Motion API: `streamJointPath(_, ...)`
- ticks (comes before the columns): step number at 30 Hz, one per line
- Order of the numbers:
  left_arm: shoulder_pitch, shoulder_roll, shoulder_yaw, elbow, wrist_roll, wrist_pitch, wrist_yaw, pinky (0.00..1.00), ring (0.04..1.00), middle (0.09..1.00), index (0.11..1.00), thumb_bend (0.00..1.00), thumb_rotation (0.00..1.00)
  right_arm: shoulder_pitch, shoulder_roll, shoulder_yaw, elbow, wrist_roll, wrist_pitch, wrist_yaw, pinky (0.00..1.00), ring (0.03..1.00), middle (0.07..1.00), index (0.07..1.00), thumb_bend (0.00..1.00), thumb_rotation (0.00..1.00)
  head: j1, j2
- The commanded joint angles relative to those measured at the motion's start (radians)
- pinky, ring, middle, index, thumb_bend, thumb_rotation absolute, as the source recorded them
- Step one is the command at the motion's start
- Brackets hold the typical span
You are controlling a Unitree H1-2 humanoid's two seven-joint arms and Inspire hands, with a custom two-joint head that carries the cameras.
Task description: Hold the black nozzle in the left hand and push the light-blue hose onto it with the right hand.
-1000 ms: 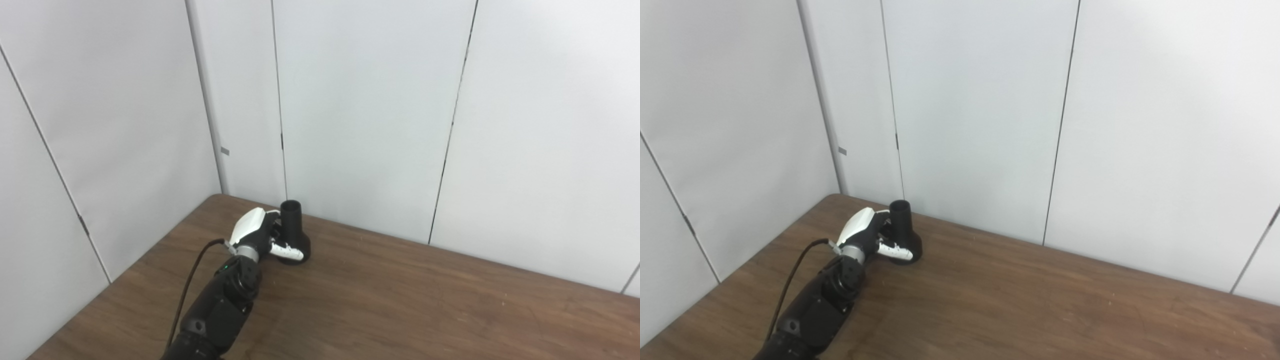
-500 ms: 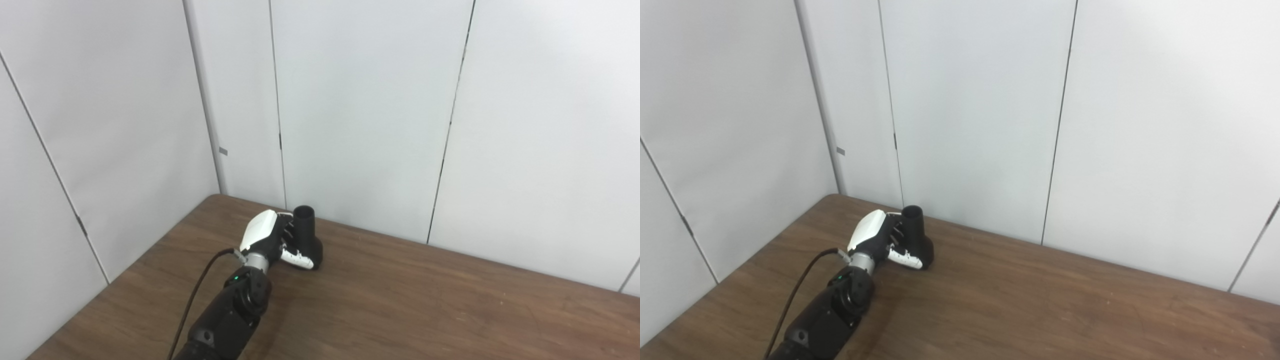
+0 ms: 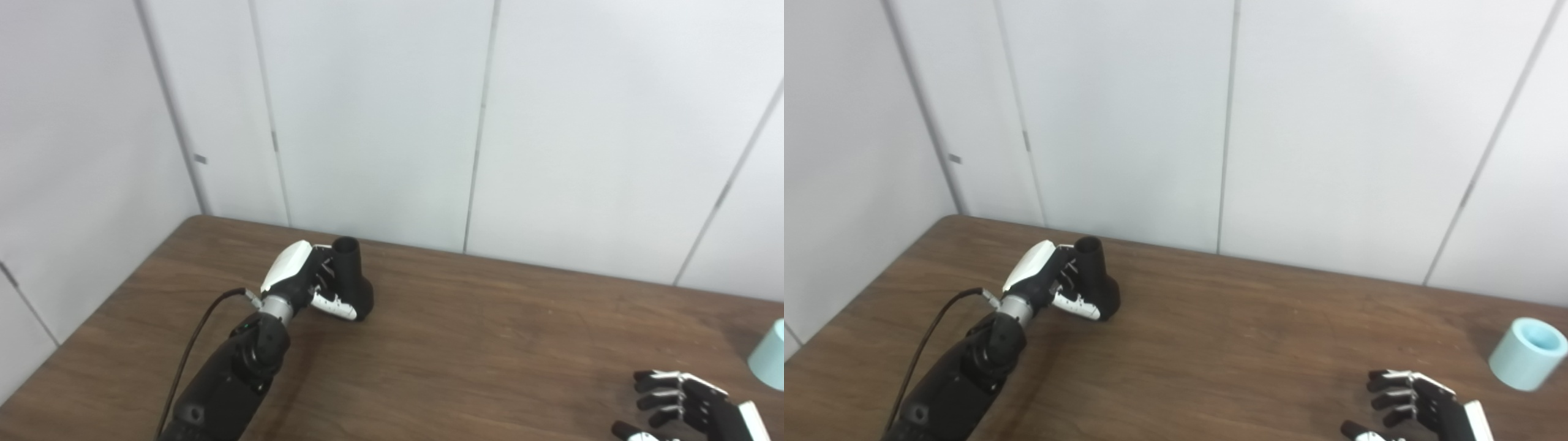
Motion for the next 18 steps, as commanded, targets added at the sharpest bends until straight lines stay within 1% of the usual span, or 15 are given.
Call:
streamJointPath(1,0.006,-0.007,-0.023,-0.064,-0.020,0.001,-0.057,0.39,0.437,0.427,0.502,0.52,0.00,-0.022,0.004,-0.004,-0.055,-0.015,0.004,-0.016,0.41,0.529,0.657,0.497,0.51,0.13,-0.033,0.009)
streamJointPath(3,0.013,-0.021,-0.031,-0.106,-0.033,-0.005,-0.081,0.41,0.458,0.436,0.501,0.53,0.00,-0.023,0.007,0.000,-0.066,-0.029,0.015,-0.019,0.41,0.529,0.654,0.497,0.51,0.14,-0.073,0.019)
streamJointPath(4,0.015,-0.025,-0.034,-0.118,-0.036,-0.009,-0.088,0.45,0.481,0.453,0.497,0.53,0.00,-0.023,0.008,0.002,-0.070,-0.034,0.018,-0.019,0.41,0.529,0.654,0.497,0.51,0.14,-0.073,0.019)
streamJointPath(6,0.013,-0.046,-0.044,-0.147,-0.043,-0.018,-0.107,0.51,0.507,0.467,0.493,0.53,0.00,-0.029,0.013,0.001,-0.072,-0.035,0.018,-0.022,0.41,0.527,0.654,0.497,0.51,0.14,-0.112,0.030)
streamJointPath(8,0.012,-0.072,-0.055,-0.169,-0.051,-0.032,-0.119,0.56,0.512,0.470,0.494,0.53,0.00,-0.033,0.022,0.001,-0.076,-0.033,0.020,-0.025,0.40,0.518,0.654,0.497,0.51,0.13,-0.132,0.037)
streamJointPath(9,0.013,-0.082,-0.061,-0.177,-0.055,-0.038,-0.123,0.56,0.512,0.473,0.492,0.53,0.00,-0.035,0.027,0.002,-0.081,-0.039,0.025,-0.027,0.40,0.516,0.653,0.497,0.51,0.13,-0.147,0.041)
streamJointPath(11,0.016,-0.103,-0.073,-0.183,-0.063,-0.053,-0.127,0.58,0.515,0.476,0.490,0.53,0.00,-0.037,0.035,0.008,-0.094,-0.057,0.038,-0.032,0.40,0.512,0.651,0.496,0.51,0.13,-0.155,0.044)
streamJointPath(14,0.023,-0.137,-0.092,-0.171,-0.067,-0.084,-0.125,0.60,0.525,0.474,0.491,0.53,0.00,-0.038,0.046,0.012,-0.116,-0.070,0.064,-0.031,0.39,0.511,0.649,0.496,0.51,0.13,-0.171,0.053)
streamJointPath(16,0.029,-0.156,-0.106,-0.166,-0.062,-0.100,-0.126,0.59,0.523,0.473,0.492,0.53,0.00,-0.041,0.050,0.014,-0.124,-0.069,0.073,-0.030,0.39,0.510,0.648,0.496,0.51,0.13,-0.178,0.057)
streamJointPath(18,0.029,-0.172,-0.125,-0.154,-0.051,-0.110,-0.130,0.57,0.521,0.473,0.491,0.53,0.00,-0.045,0.051,0.017,-0.124,-0.081,0.075,-0.032,0.40,0.511,0.646,0.496,0.51,0.13,-0.206,0.058)
